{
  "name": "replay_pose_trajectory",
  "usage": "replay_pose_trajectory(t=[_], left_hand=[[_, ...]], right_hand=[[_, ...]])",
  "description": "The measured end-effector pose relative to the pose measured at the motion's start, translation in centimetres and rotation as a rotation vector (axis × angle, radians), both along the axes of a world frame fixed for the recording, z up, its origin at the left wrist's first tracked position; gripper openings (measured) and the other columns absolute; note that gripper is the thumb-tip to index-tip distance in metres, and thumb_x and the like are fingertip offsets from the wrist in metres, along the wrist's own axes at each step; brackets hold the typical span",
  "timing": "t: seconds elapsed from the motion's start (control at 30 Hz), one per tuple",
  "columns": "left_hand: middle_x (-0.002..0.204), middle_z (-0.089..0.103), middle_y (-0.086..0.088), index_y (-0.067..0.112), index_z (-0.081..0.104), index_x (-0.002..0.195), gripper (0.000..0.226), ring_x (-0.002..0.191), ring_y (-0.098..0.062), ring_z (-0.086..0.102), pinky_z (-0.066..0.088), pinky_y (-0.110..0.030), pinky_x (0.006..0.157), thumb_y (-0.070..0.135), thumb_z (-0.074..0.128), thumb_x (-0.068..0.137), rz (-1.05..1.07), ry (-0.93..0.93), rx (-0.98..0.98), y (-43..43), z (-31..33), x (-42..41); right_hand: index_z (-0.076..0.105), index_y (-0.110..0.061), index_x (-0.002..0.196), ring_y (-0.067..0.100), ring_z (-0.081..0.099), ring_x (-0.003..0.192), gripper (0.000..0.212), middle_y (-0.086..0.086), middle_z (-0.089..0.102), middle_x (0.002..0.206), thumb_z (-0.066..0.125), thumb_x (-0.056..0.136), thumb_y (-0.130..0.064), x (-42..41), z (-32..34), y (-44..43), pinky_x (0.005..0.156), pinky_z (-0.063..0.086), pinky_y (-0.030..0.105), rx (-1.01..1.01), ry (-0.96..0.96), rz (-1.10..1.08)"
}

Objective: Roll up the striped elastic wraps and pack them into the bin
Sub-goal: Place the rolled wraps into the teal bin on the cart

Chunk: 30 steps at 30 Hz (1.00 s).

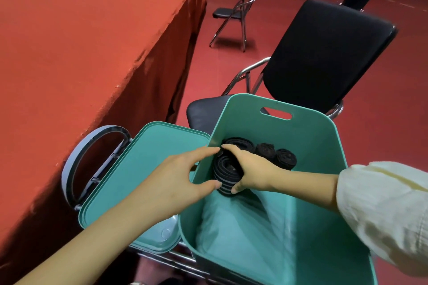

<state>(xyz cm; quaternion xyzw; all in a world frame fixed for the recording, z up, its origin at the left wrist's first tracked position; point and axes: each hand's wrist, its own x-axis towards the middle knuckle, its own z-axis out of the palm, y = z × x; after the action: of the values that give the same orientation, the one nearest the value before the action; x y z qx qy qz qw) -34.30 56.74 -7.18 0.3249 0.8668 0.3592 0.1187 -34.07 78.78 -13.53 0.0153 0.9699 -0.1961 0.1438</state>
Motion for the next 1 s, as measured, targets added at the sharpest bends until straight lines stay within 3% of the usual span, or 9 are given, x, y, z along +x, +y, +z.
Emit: replay_pose_trajectory(t=[0.13,0.27,0.43,0.6,0.73,1.0], left_hand=[[0.121,0.043,0.035,0.049,0.045,0.131,0.054,0.102,0.006,0.043,0.031,0.004,0.075,0.044,0.068,0.083,-0.006,0.047,-0.03,-0.2,-0.1,-0.1],[0.129,0.048,0.025,0.042,0.048,0.131,0.05,0.103,0.001,0.047,0.035,-0.003,0.077,0.042,0.067,0.085,-0.008,0.092,-0.05,-0.1,0.1,0.0],[0.136,0.047,0.019,0.037,0.046,0.135,0.047,0.113,-0.003,0.049,0.038,-0.02,0.094,0.048,0.058,0.09,0.009,0.207,-0.176,-0.5,1.3,0.9],[0.14,0.046,0.017,0.036,0.043,0.138,0.047,0.124,-0.005,0.046,0.035,-0.023,0.1,0.048,0.053,0.093,0.038,0.305,-0.281,-1.9,4.5,2.6],[0.137,0.05,0.011,0.033,0.04,0.139,0.051,0.124,-0.011,0.049,0.041,-0.033,0.101,0.05,0.051,0.092,0.105,0.397,-0.383,-4.0,7.2,4.1],[0.138,0.049,0.006,0.032,0.036,0.141,0.055,0.126,-0.018,0.047,0.039,-0.033,0.101,0.05,0.051,0.092,0.339,0.485,-0.5,-13.6,10.9,8.9]], right_hand=[[0.014,-0.034,0.148,0.027,0.05,0.124,0.112,0.006,0.046,0.137,0.087,0.063,-0.032,0.6,1.5,0.4,0.102,0.042,0.04,-0.005,0.0,-0.018],[0.022,-0.033,0.147,0.024,0.05,0.123,0.099,0.005,0.047,0.136,0.083,0.069,-0.035,2.2,3.5,0.5,0.102,0.041,0.039,-0.008,0.042,-0.039],[0.029,-0.031,0.145,0.024,0.051,0.12,0.079,0.005,0.048,0.133,0.073,0.08,-0.04,5.1,6.8,0.0,0.1,0.042,0.036,0.043,0.095,-0.026],[0.03,-0.032,0.144,0.023,0.057,0.1,0.067,0.003,0.045,0.129,0.063,0.087,-0.043,7.9,11.4,-1.2,0.085,0.048,0.033,0.087,0.17,0.004],[0.03,-0.034,0.144,0.023,0.053,0.11,0.063,0.003,0.045,0.129,0.06,0.089,-0.045,9.4,15.2,-3.2,0.089,0.044,0.033,0.096,0.247,0.067],[0.037,-0.036,0.142,0.022,0.041,0.123,0.059,0.003,0.043,0.131,0.058,0.088,-0.048,8.5,18.2,-12.1,0.102,0.038,0.04,0.048,0.383,0.281]])
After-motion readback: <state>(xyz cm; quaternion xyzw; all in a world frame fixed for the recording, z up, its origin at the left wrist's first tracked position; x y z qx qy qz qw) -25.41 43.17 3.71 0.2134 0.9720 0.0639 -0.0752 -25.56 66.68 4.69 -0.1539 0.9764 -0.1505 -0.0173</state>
